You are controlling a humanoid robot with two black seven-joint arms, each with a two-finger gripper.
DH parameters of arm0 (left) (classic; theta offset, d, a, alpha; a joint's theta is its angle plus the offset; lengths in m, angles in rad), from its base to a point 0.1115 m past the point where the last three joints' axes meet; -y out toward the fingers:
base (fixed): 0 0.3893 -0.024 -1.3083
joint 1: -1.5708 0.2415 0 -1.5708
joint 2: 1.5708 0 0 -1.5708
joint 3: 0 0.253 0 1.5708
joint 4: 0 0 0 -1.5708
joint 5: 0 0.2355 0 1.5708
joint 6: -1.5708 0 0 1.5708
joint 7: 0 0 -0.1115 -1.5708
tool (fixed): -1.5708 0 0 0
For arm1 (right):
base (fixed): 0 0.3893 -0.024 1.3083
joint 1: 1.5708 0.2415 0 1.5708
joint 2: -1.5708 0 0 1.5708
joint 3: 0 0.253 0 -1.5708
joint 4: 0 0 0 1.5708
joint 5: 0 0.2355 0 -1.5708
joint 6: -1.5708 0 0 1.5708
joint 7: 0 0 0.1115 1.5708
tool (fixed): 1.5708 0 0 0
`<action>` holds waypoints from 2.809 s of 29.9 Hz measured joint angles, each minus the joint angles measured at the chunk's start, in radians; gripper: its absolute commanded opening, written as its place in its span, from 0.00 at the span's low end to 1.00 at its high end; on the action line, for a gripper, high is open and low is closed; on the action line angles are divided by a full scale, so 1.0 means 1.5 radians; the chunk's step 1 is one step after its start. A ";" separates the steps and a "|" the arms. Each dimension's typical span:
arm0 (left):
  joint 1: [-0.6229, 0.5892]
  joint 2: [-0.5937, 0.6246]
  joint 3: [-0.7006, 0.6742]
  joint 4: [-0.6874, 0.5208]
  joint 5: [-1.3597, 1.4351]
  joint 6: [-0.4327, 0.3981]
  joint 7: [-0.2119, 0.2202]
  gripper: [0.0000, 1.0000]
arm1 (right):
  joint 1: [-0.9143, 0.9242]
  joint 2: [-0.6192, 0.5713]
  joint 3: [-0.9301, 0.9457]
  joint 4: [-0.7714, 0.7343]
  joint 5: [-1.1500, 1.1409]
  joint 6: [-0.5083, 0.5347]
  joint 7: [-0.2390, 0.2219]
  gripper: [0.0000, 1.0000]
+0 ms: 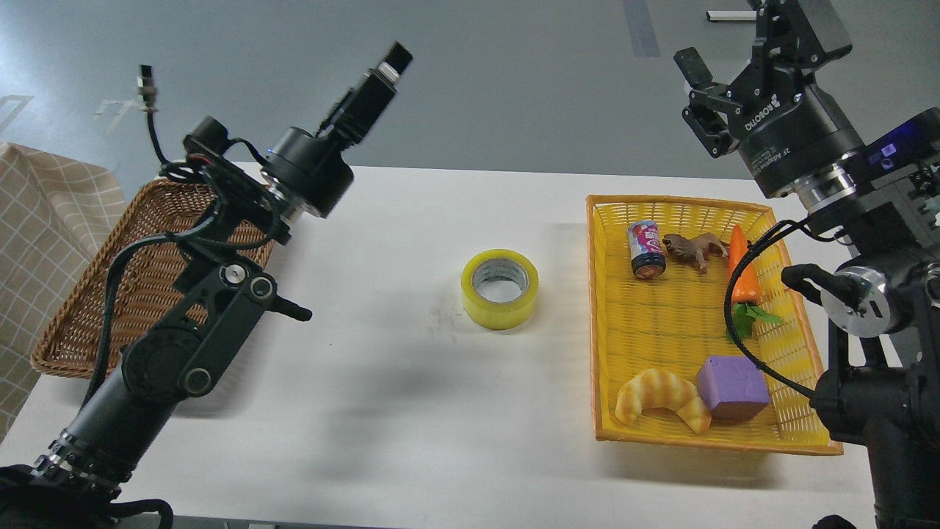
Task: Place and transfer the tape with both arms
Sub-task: 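Reach the left gripper across the table to the tape roll, then close the left gripper on the rim of the tape roll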
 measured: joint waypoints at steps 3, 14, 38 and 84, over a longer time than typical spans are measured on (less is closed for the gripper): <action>0.000 0.066 0.062 0.000 0.074 0.018 -0.001 0.98 | -0.006 0.000 -0.001 -0.002 0.000 0.001 0.000 1.00; -0.122 0.094 0.331 0.200 0.219 0.106 0.002 0.98 | -0.008 0.000 0.004 0.004 -0.001 -0.003 -0.003 1.00; -0.296 -0.081 0.606 0.455 0.115 0.120 -0.001 0.98 | -0.039 0.000 0.011 0.014 -0.002 -0.004 -0.004 1.00; -0.319 -0.177 0.776 0.708 -0.135 0.109 -0.102 0.00 | -0.083 -0.025 0.024 0.082 -0.003 -0.014 -0.004 1.00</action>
